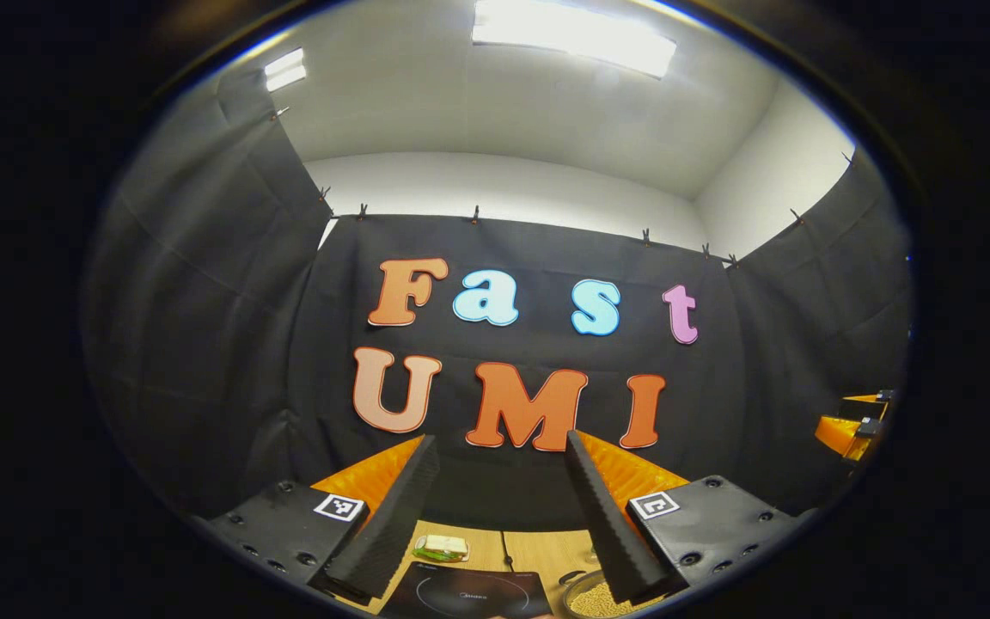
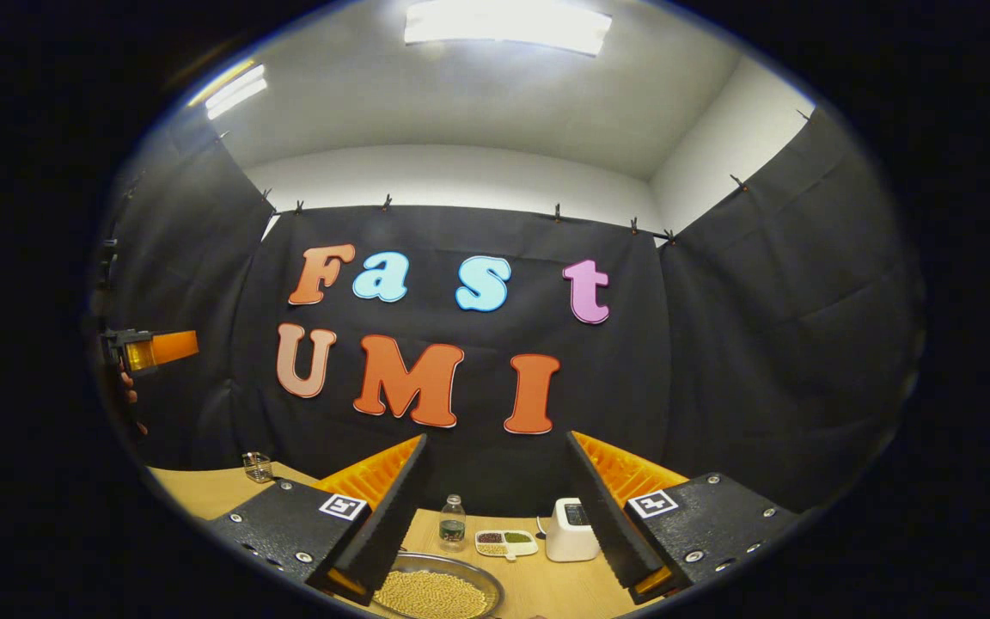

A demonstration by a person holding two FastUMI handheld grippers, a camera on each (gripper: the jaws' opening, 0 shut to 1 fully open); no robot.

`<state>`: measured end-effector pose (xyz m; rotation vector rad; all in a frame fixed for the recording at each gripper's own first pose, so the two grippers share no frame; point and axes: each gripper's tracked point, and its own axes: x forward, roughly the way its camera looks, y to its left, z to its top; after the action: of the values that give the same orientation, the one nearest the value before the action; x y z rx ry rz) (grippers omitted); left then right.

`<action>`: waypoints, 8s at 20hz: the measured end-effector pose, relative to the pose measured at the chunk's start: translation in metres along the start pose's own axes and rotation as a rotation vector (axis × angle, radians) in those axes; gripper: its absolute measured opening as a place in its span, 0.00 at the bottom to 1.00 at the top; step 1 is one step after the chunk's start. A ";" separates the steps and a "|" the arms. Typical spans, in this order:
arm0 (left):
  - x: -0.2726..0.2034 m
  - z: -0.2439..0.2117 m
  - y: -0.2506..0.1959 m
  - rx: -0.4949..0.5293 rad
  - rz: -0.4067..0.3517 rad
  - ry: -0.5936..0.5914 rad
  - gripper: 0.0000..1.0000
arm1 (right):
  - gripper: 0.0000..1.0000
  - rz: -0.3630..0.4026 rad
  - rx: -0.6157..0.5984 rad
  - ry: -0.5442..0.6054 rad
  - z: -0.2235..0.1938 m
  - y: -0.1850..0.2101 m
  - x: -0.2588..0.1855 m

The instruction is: First push the handle of the pot to place it horizontally, then grasp the pot with both hands and set it on the induction cooktop.

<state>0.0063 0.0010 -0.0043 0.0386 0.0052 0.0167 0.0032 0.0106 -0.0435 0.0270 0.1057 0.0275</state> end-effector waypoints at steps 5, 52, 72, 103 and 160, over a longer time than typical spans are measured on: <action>0.000 -0.005 0.002 0.006 0.001 0.007 0.98 | 0.94 0.023 0.015 0.063 -0.024 0.007 -0.002; 0.015 -0.050 0.042 -0.043 0.079 0.065 0.98 | 0.00 0.188 0.498 1.291 -0.375 0.113 -0.127; 0.023 -0.066 0.054 0.022 0.098 0.096 0.96 | 0.00 0.069 0.577 1.495 -0.427 0.074 -0.112; 0.040 -0.113 0.025 0.131 0.081 0.215 0.97 | 0.00 -0.083 0.432 1.434 -0.456 -0.007 -0.018; 0.026 -0.522 -0.127 -0.092 -0.135 1.295 0.94 | 0.91 0.002 0.012 1.073 -0.433 -0.021 0.110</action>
<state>0.0316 -0.1058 -0.5312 -0.0700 1.3011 -0.0951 0.0676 0.0044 -0.4863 0.0216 1.1782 0.0406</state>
